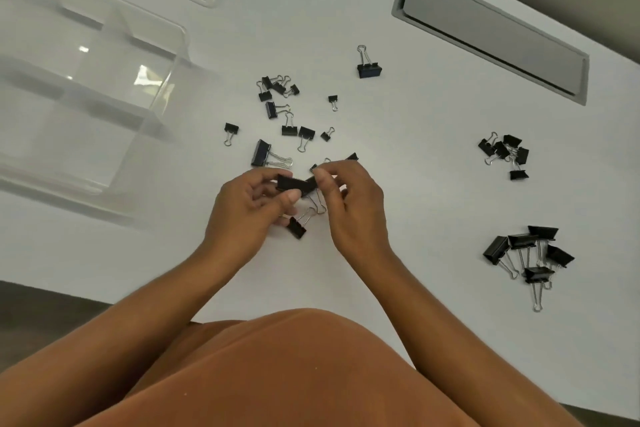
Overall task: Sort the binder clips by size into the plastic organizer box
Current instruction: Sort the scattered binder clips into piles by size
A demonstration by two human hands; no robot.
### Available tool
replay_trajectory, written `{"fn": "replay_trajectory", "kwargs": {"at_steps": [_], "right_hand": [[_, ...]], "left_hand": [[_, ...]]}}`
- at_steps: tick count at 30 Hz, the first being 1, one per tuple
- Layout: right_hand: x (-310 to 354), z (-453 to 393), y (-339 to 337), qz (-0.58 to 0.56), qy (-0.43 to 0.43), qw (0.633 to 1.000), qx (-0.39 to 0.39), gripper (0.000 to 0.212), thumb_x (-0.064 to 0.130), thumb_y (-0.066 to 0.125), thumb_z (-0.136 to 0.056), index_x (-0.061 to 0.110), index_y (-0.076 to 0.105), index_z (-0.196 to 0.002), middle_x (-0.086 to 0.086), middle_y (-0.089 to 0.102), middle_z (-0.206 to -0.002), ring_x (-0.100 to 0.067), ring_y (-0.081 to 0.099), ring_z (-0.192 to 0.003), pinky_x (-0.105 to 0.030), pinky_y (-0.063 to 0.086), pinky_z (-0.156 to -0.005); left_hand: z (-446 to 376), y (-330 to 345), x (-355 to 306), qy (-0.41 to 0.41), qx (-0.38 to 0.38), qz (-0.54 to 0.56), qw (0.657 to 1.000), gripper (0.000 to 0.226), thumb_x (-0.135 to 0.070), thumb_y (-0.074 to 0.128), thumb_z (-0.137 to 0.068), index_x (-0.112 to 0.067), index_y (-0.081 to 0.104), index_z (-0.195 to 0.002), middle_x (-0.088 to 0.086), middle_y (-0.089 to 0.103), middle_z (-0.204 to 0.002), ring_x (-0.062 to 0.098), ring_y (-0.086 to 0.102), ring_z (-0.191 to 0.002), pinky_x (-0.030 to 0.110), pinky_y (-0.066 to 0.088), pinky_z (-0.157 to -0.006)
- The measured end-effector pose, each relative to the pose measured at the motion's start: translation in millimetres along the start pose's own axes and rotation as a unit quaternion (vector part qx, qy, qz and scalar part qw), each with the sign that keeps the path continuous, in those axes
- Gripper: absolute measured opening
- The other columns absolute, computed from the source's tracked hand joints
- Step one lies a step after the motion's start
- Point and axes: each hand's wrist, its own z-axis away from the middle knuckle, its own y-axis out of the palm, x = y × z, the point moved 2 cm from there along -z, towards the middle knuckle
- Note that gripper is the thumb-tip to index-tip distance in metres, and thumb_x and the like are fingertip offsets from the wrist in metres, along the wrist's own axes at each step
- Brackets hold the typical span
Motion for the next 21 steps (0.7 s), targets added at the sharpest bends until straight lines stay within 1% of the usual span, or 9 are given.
{"fn": "replay_trajectory", "kwargs": {"at_steps": [1,3,4,7,11,14,16,18,21], "right_hand": [[-5.7,-1.5,5.6,0.047,-0.017,0.999,0.011,0.016,0.026,0.062,-0.105,0.019,0.071,-0.116,0.006,0.065,-0.112,-0.010,0.062,-0.100,-0.029,0.051,-0.087],[-15.5,-1.7,17.1,0.142,-0.028,0.987,0.072,0.033,0.027,0.068,-0.099,0.022,0.066,-0.132,0.002,0.055,-0.125,-0.014,0.056,-0.112,-0.026,0.047,-0.091],[-19.1,-1.3,21.8,0.173,-0.027,0.980,0.098,0.039,0.028,0.070,-0.096,0.022,0.064,-0.135,0.001,0.052,-0.128,-0.016,0.054,-0.115,-0.025,0.045,-0.092],[-19.9,-1.8,27.0,0.197,-0.030,0.975,0.095,0.032,0.022,0.073,-0.094,0.018,0.068,-0.126,-0.002,0.051,-0.129,-0.020,0.055,-0.114,-0.030,0.050,-0.092],[-14.3,-0.6,22.1,0.138,-0.017,0.989,0.044,0.031,0.014,0.073,-0.087,0.018,0.069,-0.117,0.003,0.051,-0.124,-0.013,0.057,-0.108,-0.033,0.054,-0.090],[1.7,4.7,14.0,0.039,0.028,0.998,0.036,0.028,0.017,0.077,-0.086,0.026,0.067,-0.112,0.010,0.059,-0.118,-0.005,0.063,-0.101,-0.026,0.058,-0.081],[16.6,9.2,12.1,-0.042,0.067,0.994,0.070,0.026,0.022,0.082,-0.087,0.027,0.069,-0.110,0.012,0.067,-0.113,-0.006,0.070,-0.097,-0.024,0.061,-0.077],[28.2,12.9,14.0,-0.094,0.090,0.986,0.100,0.027,0.026,0.086,-0.085,0.026,0.071,-0.108,0.011,0.072,-0.108,-0.007,0.073,-0.091,-0.029,0.063,-0.076],[36.5,14.9,22.1,-0.074,0.080,0.989,0.101,0.028,0.033,0.087,-0.083,0.029,0.072,-0.106,0.012,0.073,-0.105,-0.010,0.073,-0.093,-0.040,0.062,-0.078]], "left_hand": [[0.5,-5.4,1.0,-0.007,-0.024,0.013,1.000,0.027,-0.012,0.076,-0.094,-0.016,0.069,-0.119,0.006,0.079,-0.100,0.024,0.079,-0.083,0.044,0.066,-0.079],[3.6,-15.8,2.8,-0.022,-0.053,0.039,0.998,0.027,-0.011,0.073,-0.096,-0.014,0.062,-0.120,0.004,0.079,-0.103,0.025,0.079,-0.086,0.042,0.065,-0.080],[5.6,-19.9,3.7,-0.030,-0.055,0.049,0.997,0.026,-0.011,0.073,-0.097,-0.015,0.058,-0.119,0.004,0.079,-0.104,0.026,0.079,-0.087,0.042,0.065,-0.081],[10.9,-29.0,7.4,-0.055,-0.045,0.072,0.995,0.029,-0.014,0.074,-0.096,-0.017,0.053,-0.116,0.008,0.079,-0.105,0.026,0.079,-0.090,0.043,0.064,-0.084],[14.8,-34.1,13.3,-0.066,-0.027,0.086,0.994,0.029,-0.004,0.068,-0.099,-0.018,0.054,-0.121,0.005,0.080,-0.107,0.026,0.079,-0.095,0.045,0.063,-0.091],[17.7,-31.6,13.2,-0.066,-0.007,0.111,0.992,0.034,-0.001,0.064,-0.100,-0.018,0.058,-0.129,0.006,0.080,-0.111,0.026,0.078,-0.100,0.045,0.061,-0.095],[19.6,-29.1,13.7,-0.066,0.006,0.132,0.989,0.032,-0.004,0.060,-0.103,-0.019,0.061,-0.131,0.008,0.079,-0.110,0.025,0.077,-0.104,0.043,0.060,-0.097],[21.3,-26.5,15.5,-0.066,0.023,0.154,0.986,0.027,-0.012,0.055,-0.107,-0.021,0.064,-0.131,0.012,0.079,-0.108,0.026,0.076,-0.106,0.043,0.059,-0.098],[23.6,-26.1,17.3,-0.069,0.040,0.187,0.979,0.024,-0.026,0.056,-0.107,-0.022,0.064,-0.129,0.016,0.077,-0.109,0.026,0.075,-0.105,0.046,0.058,-0.100]]}}
